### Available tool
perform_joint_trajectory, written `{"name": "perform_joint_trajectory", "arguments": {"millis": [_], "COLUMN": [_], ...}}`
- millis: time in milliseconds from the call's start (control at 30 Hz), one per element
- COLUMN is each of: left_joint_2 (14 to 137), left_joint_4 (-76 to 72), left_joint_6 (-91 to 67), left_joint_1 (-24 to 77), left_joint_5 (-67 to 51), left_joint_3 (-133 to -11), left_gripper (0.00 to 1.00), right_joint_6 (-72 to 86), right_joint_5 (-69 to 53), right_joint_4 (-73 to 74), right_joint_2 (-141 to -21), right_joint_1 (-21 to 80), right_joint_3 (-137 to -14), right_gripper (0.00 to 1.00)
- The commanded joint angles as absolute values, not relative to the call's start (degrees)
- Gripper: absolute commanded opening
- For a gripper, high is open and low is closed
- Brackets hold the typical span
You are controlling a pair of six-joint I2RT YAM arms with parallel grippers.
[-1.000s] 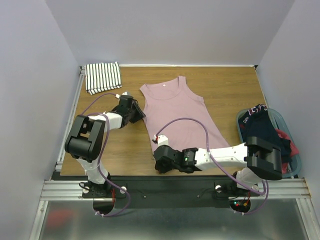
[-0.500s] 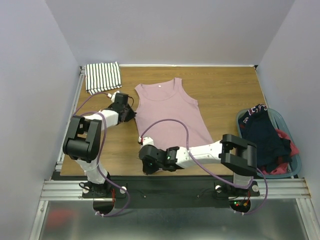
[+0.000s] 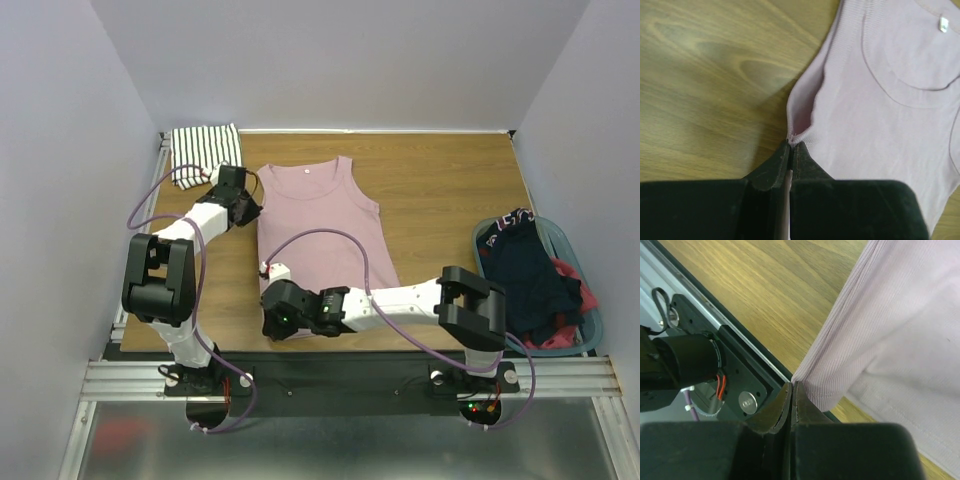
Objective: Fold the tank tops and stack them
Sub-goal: Fold the tank top
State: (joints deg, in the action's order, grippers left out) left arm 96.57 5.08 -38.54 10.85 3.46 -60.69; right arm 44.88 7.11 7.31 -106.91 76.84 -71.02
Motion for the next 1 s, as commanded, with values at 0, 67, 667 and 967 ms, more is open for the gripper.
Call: {"name": "perform_joint_trajectory", "arguments": {"millis": [0, 67, 667, 967], "left_joint_2": [95.4, 96.6, 108.5, 111.3], "left_joint_4": [6.5, 7.1, 9.3, 8.8], "left_joint_6": [-37.5, -38.1, -40.6, -41.3], "left_joint_1": [12.8, 13.9, 24.9, 26.9], "left_joint_5": [4.2, 4.7, 7.4, 7.6], "left_joint_3": [-65.4, -67.0, -78.3, -78.2], "left_gripper": [0.0, 0.0, 0.0, 0.0], "right_joint_6": [46.6, 47.1, 54.1, 55.5], "right_joint_5": [9.8, 10.4, 15.9, 17.1], "right_joint_4": [5.5, 5.3, 3.7, 3.7], "right_joint_2": [-101.3, -98.9, -86.7, -84.7], "right_joint_1": [75.4, 74.6, 72.4, 72.3], "right_joint_3": [-67.7, -65.8, -44.9, -41.0], "right_gripper": [0.0, 0.0, 0.0, 0.0]}}
